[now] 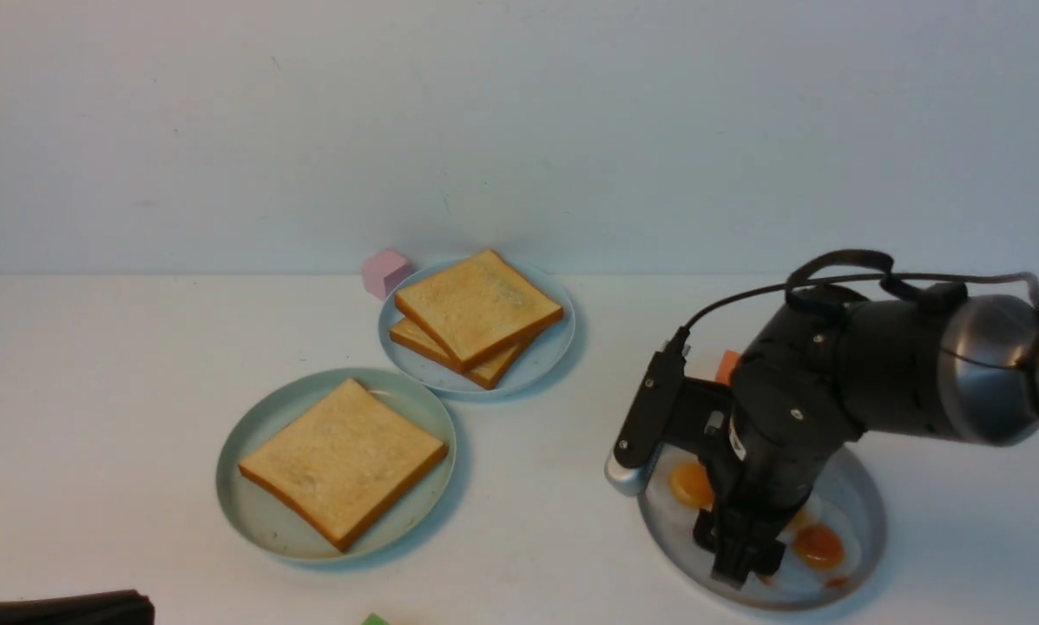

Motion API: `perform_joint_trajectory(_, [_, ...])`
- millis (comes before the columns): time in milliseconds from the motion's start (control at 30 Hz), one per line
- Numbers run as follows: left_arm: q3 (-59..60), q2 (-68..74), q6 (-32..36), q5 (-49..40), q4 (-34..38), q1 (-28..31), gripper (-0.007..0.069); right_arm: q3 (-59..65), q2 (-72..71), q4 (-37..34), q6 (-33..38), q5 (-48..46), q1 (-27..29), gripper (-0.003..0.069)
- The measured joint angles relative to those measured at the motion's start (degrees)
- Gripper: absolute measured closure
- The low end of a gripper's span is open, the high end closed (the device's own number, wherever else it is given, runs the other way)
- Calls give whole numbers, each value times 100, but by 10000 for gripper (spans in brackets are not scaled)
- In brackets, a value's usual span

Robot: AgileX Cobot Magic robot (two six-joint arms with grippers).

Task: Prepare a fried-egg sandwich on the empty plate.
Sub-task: Use the right arm to grab a fried egg

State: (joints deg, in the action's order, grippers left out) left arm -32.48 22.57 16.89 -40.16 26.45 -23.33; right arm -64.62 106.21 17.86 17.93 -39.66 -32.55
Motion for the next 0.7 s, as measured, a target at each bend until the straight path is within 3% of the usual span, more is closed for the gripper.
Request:
perform_joint_trajectory(467, [0, 0, 0, -6, 5, 0, 638, -52, 262, 227, 6, 112, 0, 103])
perform_joint_trajectory(700, [0, 0, 0, -6, 5, 0, 638, -70, 319, 498, 6, 131, 0, 239])
